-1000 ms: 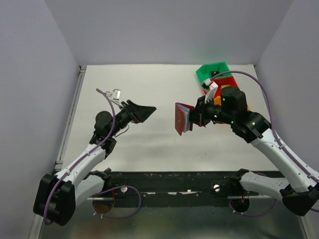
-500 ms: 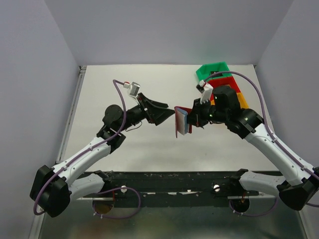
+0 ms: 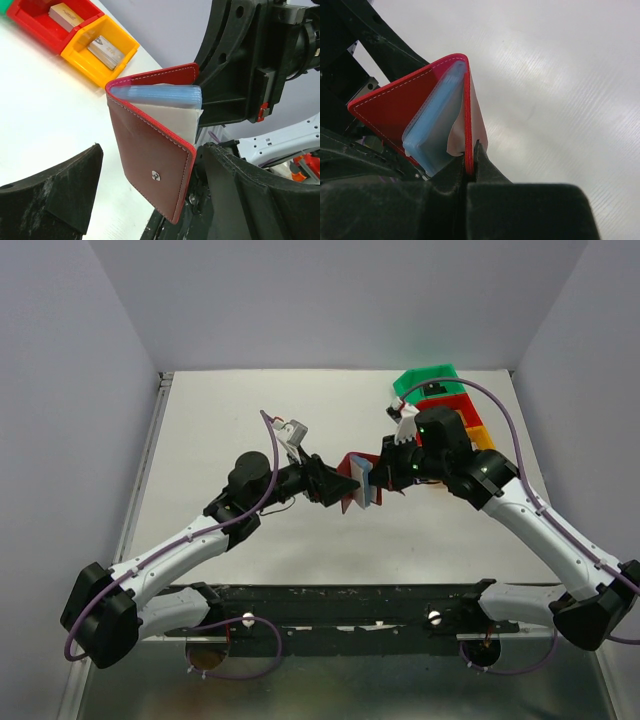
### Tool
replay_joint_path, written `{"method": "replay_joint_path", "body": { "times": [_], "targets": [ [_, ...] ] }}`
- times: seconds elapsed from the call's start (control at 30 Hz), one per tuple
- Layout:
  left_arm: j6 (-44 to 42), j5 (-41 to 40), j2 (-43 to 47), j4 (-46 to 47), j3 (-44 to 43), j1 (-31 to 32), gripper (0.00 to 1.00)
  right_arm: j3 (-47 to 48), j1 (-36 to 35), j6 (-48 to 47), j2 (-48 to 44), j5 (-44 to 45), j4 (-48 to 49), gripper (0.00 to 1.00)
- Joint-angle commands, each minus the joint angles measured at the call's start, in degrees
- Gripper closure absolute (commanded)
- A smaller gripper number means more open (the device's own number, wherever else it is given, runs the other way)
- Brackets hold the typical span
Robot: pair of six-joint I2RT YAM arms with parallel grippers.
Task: Take the credit cards out of the card holder
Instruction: Open the card holder.
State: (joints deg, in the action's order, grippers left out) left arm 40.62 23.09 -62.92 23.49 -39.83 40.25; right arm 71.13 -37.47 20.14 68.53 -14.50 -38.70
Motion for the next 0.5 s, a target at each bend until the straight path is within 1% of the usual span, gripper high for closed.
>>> {"method": "replay_joint_path", "body": {
  "times": [0.0, 0.13, 0.27, 0.33, 0.47],
  "targets": [
    [-2.39, -2.61, -0.01, -1.69, 0.11, 0.88, 0.09, 2.87, -1.02, 0.34, 1.25, 2.98, -2.08, 1.00],
    [-2.30, -2.61, -0.45, -1.51, 0.20, 1.15, 0.09, 3.92, -1.29, -0.01, 2.57, 5.09, -3.66, 1.00],
    [-2.13, -2.79, -0.80, -1.07, 0.46, 1.23, 0.10, 4.28, -1.37, 0.16, 3.27, 5.36, -3.93, 1.00],
    [-2.30, -2.70, -1.07, -0.99, 0.46, 1.24, 0.12, 4.01, -1.55, 0.25, 3.36, 5.19, -3.49, 1.00],
    [-2.74, -2.53, -1.07, -0.81, 0.90, 1.32, 0.21, 3.40, -1.55, 0.42, 3.10, 4.66, -3.05, 1.00]
  ]
}}
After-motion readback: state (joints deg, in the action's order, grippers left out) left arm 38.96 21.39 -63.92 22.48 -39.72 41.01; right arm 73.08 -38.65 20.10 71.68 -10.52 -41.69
